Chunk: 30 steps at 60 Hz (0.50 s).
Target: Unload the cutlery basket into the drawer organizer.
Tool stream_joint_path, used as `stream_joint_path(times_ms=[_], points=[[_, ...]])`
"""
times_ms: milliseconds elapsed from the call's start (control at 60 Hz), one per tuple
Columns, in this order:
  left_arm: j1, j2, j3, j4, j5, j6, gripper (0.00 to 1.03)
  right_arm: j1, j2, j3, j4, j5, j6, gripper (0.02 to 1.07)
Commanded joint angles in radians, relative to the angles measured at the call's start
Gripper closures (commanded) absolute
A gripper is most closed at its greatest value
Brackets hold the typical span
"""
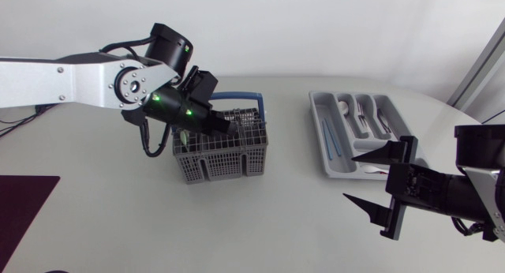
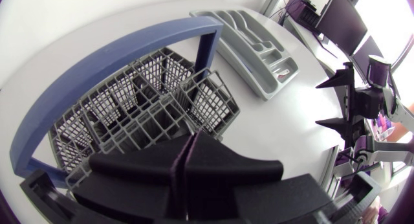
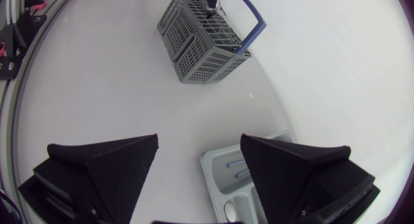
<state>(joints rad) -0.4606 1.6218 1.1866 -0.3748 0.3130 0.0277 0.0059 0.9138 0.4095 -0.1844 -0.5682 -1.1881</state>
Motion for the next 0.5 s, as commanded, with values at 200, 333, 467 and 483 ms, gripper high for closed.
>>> stream_joint_path(times_ms=[200,333,467,483], points=[[0.004,-0.100,-0.099,0.086,-0.002,-0.022,0.98,0.023,-0.015,-0.020,-0.010,0.016,0.036,0.15],[0.004,-0.140,-0.139,0.131,0.006,-0.022,0.98,0.023,-0.016,-0.020,-0.009,0.016,0.036,0.15],[-0.001,-0.175,-0.162,0.148,0.034,-0.022,0.98,0.025,-0.012,-0.021,-0.004,0.018,0.036,0.15],[-0.004,-0.180,-0.162,0.148,0.035,-0.022,0.98,0.025,-0.012,-0.021,-0.004,0.018,0.036,0.15]])
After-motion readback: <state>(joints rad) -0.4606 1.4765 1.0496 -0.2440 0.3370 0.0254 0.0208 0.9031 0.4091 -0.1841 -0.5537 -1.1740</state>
